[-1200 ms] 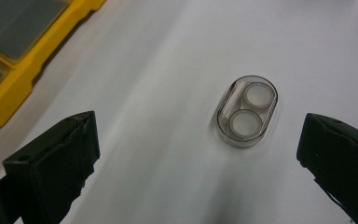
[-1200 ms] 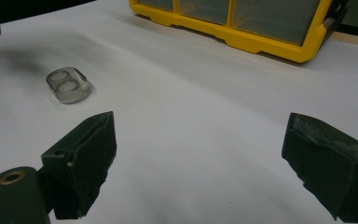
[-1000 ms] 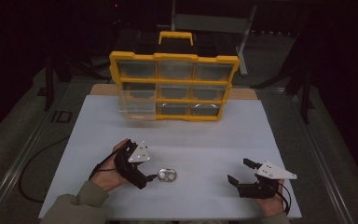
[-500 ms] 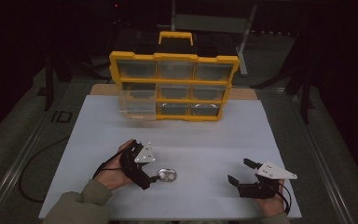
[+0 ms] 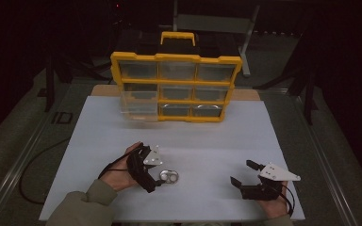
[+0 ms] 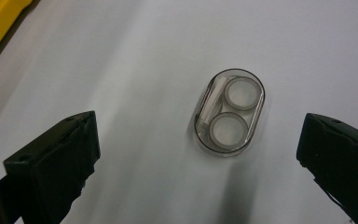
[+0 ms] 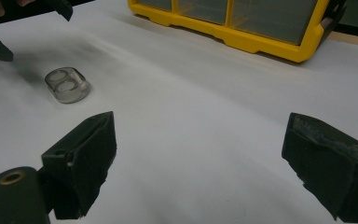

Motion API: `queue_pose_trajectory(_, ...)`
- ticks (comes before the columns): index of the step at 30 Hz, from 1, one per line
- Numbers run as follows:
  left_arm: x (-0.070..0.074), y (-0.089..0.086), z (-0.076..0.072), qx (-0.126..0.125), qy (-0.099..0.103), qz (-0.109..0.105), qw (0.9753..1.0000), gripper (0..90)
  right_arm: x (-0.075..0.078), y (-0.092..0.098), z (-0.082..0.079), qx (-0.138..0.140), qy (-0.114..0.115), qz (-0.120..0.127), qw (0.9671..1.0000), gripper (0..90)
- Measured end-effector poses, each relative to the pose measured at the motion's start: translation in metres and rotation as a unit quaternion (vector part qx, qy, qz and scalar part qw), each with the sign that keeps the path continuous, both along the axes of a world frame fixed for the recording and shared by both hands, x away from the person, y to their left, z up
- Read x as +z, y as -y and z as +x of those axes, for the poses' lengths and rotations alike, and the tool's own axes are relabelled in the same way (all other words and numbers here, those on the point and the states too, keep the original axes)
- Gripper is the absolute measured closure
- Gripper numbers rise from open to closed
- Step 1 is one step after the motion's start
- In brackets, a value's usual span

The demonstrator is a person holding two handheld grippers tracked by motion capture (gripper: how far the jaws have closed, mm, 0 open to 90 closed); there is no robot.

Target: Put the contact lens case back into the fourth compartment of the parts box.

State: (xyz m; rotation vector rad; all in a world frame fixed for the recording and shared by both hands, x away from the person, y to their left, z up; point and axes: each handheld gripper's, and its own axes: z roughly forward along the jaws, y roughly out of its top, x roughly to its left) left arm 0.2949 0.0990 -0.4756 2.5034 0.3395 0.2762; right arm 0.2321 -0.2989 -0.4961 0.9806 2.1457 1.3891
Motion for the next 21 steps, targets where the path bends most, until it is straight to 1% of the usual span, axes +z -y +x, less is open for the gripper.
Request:
queue_pose_trajectory(4, -0.003, 0.003, 0.003, -0.004, -0.012, 0.003, 0.9999, 0.3, 0.000, 0.000, 0.000, 0.000, 0.000, 0.001, 1.0000, 9.5)
queue_pose_trajectory(6, -0.005, 0.005, 0.004, -0.005, -0.012, 0.008, 0.9999, 0.5, 0.000, 0.000, 0.000, 0.001, 0.000, 0.001, 1.0000, 9.5)
queue_pose_trajectory(7, -0.005, 0.005, 0.005, -0.009, -0.014, 0.010, 0.9998, 0.7, 0.000, 0.000, 0.000, 0.001, 0.000, 0.001, 1.0000, 9.5)
queue_pose_trajectory(9, -0.007, 0.007, 0.006, -0.017, -0.027, 0.008, 0.9995, 0.7, 0.000, 0.000, 0.000, 0.001, 0.000, 0.001, 1.0000, 9.5)
queue_pose_trajectory(15, -0.014, 0.013, 0.010, -0.027, -0.037, 0.021, 0.9987, 2.8, 0.000, 0.000, 0.000, 0.001, -0.001, 0.001, 1.0000, 9.5)
queue_pose_trajectory(17, -0.015, 0.015, 0.010, -0.030, -0.044, 0.021, 0.9984, 2.8, 0.000, 0.000, 0.000, 0.001, -0.001, 0.001, 1.0000, 9.5)
queue_pose_trajectory(21, -0.018, 0.018, 0.011, -0.037, -0.044, 0.032, 0.9978, 4.8, -0.001, 0.000, 0.000, 0.001, -0.001, 0.000, 1.0000, 9.5)
